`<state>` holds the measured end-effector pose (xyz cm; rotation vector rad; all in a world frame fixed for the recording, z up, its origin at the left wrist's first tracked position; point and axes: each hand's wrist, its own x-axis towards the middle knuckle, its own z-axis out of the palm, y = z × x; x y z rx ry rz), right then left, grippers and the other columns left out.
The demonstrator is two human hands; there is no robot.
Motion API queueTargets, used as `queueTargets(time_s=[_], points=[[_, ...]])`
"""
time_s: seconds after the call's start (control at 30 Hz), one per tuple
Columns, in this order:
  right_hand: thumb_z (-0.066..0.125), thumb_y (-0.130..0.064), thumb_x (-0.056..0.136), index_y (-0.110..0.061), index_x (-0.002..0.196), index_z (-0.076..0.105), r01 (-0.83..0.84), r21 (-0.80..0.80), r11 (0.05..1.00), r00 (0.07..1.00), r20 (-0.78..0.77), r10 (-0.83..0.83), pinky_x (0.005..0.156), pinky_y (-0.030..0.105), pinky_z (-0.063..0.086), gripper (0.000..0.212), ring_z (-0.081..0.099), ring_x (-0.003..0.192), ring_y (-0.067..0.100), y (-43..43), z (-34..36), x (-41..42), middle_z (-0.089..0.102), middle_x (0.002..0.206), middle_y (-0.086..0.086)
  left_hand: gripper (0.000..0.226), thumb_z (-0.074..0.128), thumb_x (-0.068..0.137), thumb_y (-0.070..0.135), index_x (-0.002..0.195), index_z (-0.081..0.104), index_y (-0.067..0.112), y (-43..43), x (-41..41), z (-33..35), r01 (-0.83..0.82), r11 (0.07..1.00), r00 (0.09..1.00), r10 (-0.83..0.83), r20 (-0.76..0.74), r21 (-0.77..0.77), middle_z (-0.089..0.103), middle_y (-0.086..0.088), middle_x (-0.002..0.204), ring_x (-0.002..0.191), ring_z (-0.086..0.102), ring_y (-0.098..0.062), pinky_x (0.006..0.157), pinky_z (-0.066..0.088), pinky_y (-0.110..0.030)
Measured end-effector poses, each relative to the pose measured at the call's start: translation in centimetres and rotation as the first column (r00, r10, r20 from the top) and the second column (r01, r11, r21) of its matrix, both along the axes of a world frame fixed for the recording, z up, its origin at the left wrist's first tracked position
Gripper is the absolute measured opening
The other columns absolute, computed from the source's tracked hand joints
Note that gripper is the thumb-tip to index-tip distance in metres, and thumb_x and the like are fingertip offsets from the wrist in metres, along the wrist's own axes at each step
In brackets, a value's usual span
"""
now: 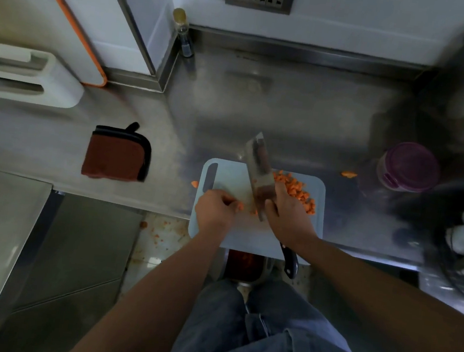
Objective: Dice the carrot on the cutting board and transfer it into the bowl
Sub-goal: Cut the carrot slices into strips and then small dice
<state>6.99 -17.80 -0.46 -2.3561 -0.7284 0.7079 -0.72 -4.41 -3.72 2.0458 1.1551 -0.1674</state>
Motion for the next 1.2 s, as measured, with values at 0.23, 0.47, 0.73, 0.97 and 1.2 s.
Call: queueTargets(time_s=[0.23, 0.47, 0.73, 0.97, 1.2], points=[[0.042, -0.013, 0.098, -0.008, 0.111, 0.043, 0.039, -0.016, 0.999, 0.999, -0.035, -0.04, 0.055, 0.046, 0.049, 0.014, 0.055, 0.058, 0.02, -1.2, -0.3, -0.1, 0.057, 0.072, 0.008, 0.025, 0.058, 0.087, 0.005, 0.106, 0.07, 0.016, 0.6, -0.2, 0.1, 0.445, 0.858, 0.891, -0.453, -0.031, 0.256, 0.06, -0.006, 0.103, 0.084, 0.063, -0.025, 0.077, 0.049, -0.031], [0.042, -0.016, 0.098, -0.011, 0.111, 0.041, -0.083, -0.091, 0.992, 0.996, 0.009, 0.084, 0.051, 0.029, 0.036, 0.014, 0.048, 0.055, 0.011, -1.3, -0.4, -0.8, 0.049, 0.066, -0.003, 0.017, 0.059, 0.092, 0.021, 0.101, 0.074, 0.02, -0.3, -0.2, -0.2, 0.354, 0.895, 0.935, -0.347, -0.075, 0.272, 0.064, -0.003, 0.101, 0.09, 0.063, -0.024, 0.077, 0.048, -0.033], [0.042, -0.022, 0.098, -0.016, 0.111, 0.041, -0.242, -0.194, 0.951, 0.967, 0.03, 0.252, 0.064, 0.041, 0.052, 0.015, 0.057, 0.069, 0.022, -0.5, -0.2, -1.2, 0.053, 0.078, 0.002, 0.02, 0.054, 0.091, 0.017, 0.091, 0.074, 0.02, -0.4, -0.1, -0.6, 0.276, 0.916, 0.961, -0.268, -0.067, 0.292, 0.069, -0.001, 0.091, 0.081, 0.064, -0.021, 0.07, 0.046, -0.029], [0.043, -0.018, 0.097, -0.012, 0.116, 0.038, -0.275, -0.268, 0.923, 0.957, 0.01, 0.288, 0.066, 0.038, 0.049, 0.02, 0.056, 0.073, 0.023, 0.2, -0.3, -1.3, 0.052, 0.08, 0.003, 0.02, 0.052, 0.093, 0.012, 0.093, 0.071, 0.019, -0.4, 0.0, -1.1, 0.287, 0.895, 0.958, -0.273, -0.091, 0.341, 0.067, -0.001, 0.092, 0.083, 0.062, -0.02, 0.071, 0.047, -0.03], [0.04, -0.019, 0.099, -0.014, 0.12, 0.036, -0.215, -0.25, 0.944, 0.972, 0.038, 0.231, 0.068, 0.041, 0.053, 0.022, 0.06, 0.075, 0.025, 0.3, -1.1, -1.7, 0.057, 0.083, 0.005, 0.017, 0.053, 0.093, 0.016, 0.095, 0.069, 0.019, -0.1, 0.1, -1.1, 0.325, 0.888, 0.946, -0.296, -0.136, 0.325, 0.065, -0.001, 0.093, 0.086, 0.061, -0.021, 0.069, 0.044, -0.029]])
